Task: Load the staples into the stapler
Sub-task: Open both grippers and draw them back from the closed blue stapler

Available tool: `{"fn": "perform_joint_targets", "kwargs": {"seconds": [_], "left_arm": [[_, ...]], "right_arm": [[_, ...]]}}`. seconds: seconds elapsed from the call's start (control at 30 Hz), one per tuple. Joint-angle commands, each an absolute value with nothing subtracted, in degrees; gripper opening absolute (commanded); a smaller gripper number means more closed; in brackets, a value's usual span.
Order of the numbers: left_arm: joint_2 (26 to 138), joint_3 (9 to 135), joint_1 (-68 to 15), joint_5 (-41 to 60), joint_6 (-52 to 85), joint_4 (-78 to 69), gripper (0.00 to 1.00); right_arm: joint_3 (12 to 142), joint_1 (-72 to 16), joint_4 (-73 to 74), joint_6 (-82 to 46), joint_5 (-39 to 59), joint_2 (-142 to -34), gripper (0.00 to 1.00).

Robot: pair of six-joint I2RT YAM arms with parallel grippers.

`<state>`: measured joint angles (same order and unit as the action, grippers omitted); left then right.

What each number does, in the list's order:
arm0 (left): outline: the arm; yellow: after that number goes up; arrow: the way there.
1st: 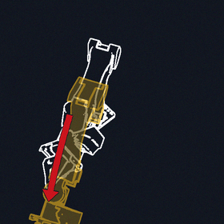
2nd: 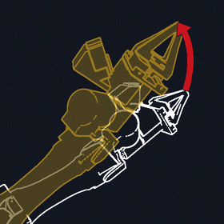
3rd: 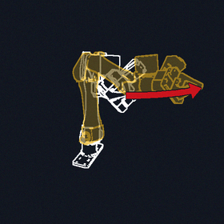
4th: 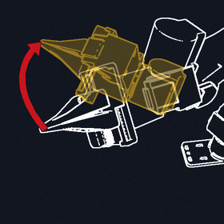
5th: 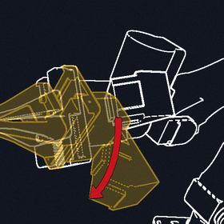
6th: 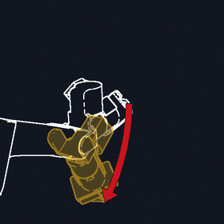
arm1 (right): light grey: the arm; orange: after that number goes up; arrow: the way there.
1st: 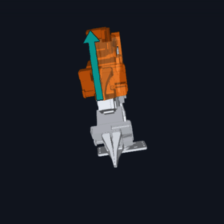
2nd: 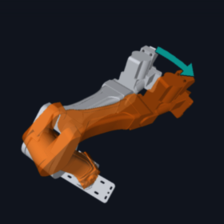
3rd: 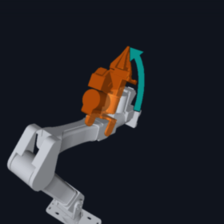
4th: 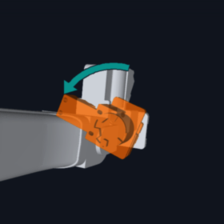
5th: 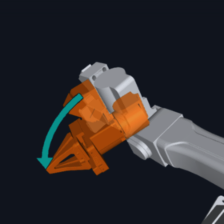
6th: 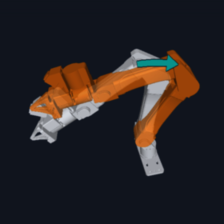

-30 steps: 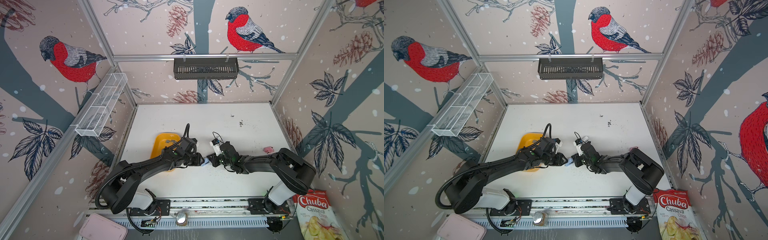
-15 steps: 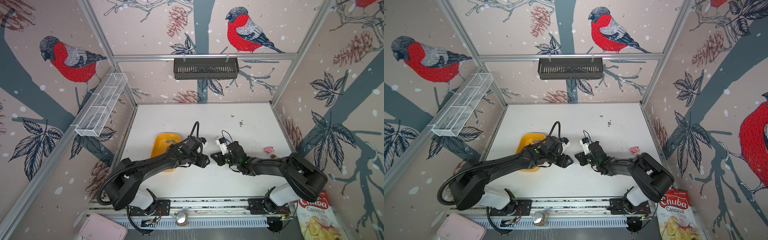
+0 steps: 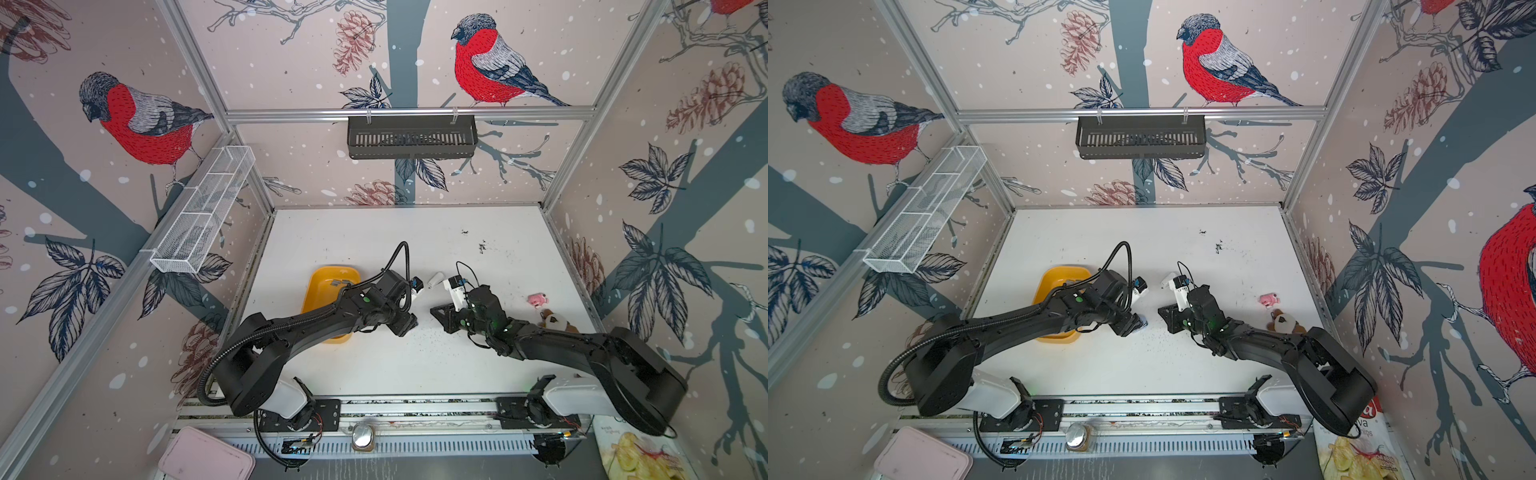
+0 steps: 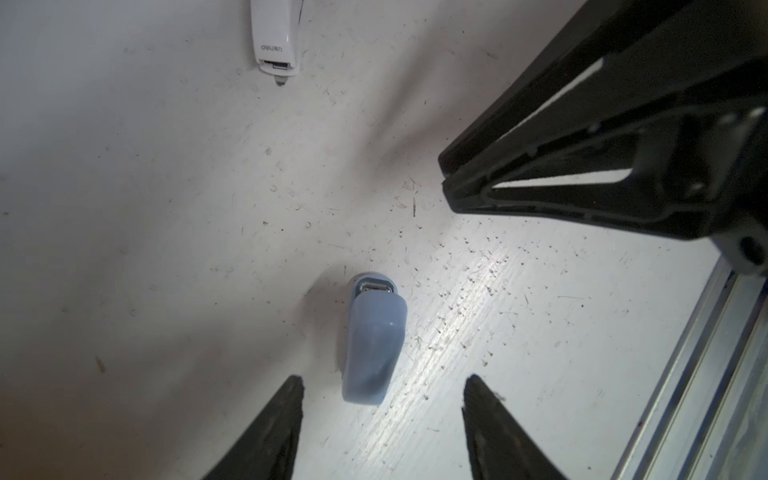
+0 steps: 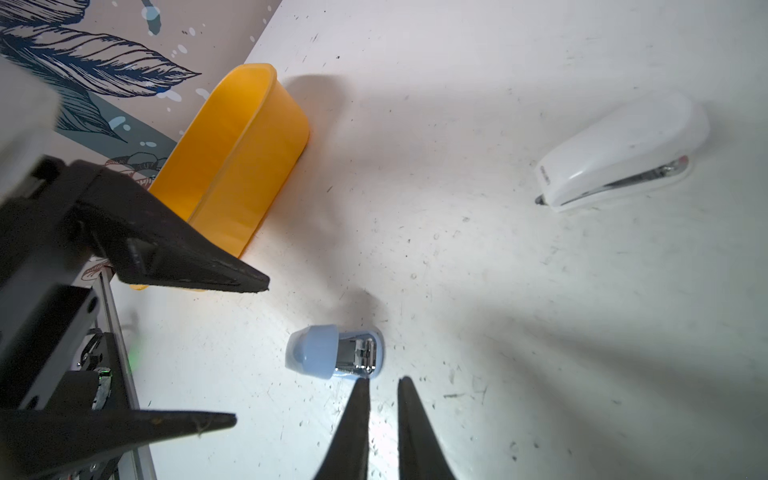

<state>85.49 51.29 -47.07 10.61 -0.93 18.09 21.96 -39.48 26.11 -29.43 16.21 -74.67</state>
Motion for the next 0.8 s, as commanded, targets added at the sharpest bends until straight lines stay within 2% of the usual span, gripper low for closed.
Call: {"fn": "perform_joint_targets", "kwargs": {"seconds": [0.0, 0.2, 0.3, 0.5, 0.77], "left_arm": [[86.7, 52.48, -47.11, 11.6, -7.48, 20.24, 0.62], [89.82, 54.25, -47.11, 12.02, -10.87, 21.15, 0.61], [91.75, 55.35, -47.02, 11.72, -12.0, 21.48, 0.56], [94.57, 56.86, -47.09, 13.4, -13.41, 22.46, 0.53], [96.41, 59.53, -46.93, 14.95, -13.4, 23.24, 0.39]], "right_arm": [[21.24, -39.03, 25.44, -28.04, 17.01, -72.39, 0.17], [19.78, -38.59, 24.3, -28.03, 18.37, -67.04, 0.2], [19.3, -38.36, 23.48, -28.03, 18.12, -65.6, 0.21], [18.24, -37.71, 23.12, -28.28, 17.94, -64.44, 0.21], [17.49, -36.93, 23.12, -28.48, 17.75, -63.81, 0.2]]}}
